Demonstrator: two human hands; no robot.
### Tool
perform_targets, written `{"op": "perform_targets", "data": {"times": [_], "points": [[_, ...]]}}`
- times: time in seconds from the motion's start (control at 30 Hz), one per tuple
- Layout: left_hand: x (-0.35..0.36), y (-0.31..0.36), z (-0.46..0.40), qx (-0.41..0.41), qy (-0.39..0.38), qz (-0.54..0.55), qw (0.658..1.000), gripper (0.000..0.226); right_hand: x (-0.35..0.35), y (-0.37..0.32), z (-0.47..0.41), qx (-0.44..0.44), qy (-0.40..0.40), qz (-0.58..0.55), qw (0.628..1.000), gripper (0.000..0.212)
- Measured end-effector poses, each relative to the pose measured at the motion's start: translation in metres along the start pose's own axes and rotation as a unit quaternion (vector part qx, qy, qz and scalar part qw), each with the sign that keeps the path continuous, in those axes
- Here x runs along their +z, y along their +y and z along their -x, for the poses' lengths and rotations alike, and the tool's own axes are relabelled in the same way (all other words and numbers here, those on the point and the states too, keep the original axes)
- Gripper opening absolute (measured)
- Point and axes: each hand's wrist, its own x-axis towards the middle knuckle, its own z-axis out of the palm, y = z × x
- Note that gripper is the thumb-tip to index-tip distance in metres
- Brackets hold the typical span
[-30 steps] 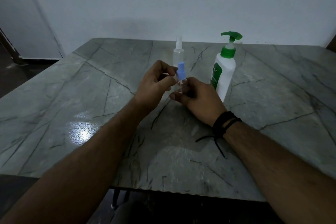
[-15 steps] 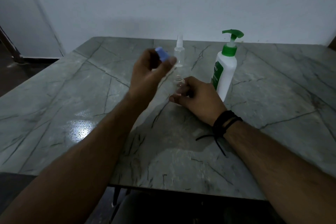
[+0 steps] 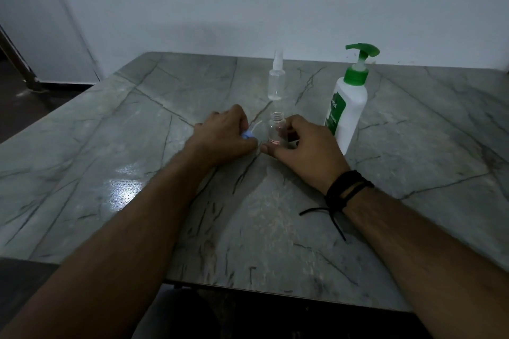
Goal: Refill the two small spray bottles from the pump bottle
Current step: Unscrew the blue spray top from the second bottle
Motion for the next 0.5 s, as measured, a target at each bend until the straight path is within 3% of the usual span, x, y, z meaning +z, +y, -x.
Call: {"op": "perform_targets", "data": {"times": [0.17,0.3,0.5], "points": [[-0.0011,-0.0005,0.0000,0.024,-0.054,-0.024,0.998,0.050,-0.0024,0.0000,-0.0008,0.003,0.004,0.012,1.000,0.047],[-0.0032,0.0027,0.0037,0.070,-0.073,0.000,0.995,0.056,-0.0043,-0.0013,0.0004,0.004,-0.004,0.010,1.000,0.052],[-0.0048,0.0052,0.0079,0.141,-0.070,0.039,0.987,0.063,-0.0100,0.0000,0.0032,-0.016,-0.011,-0.027,0.999,0.091]]}}
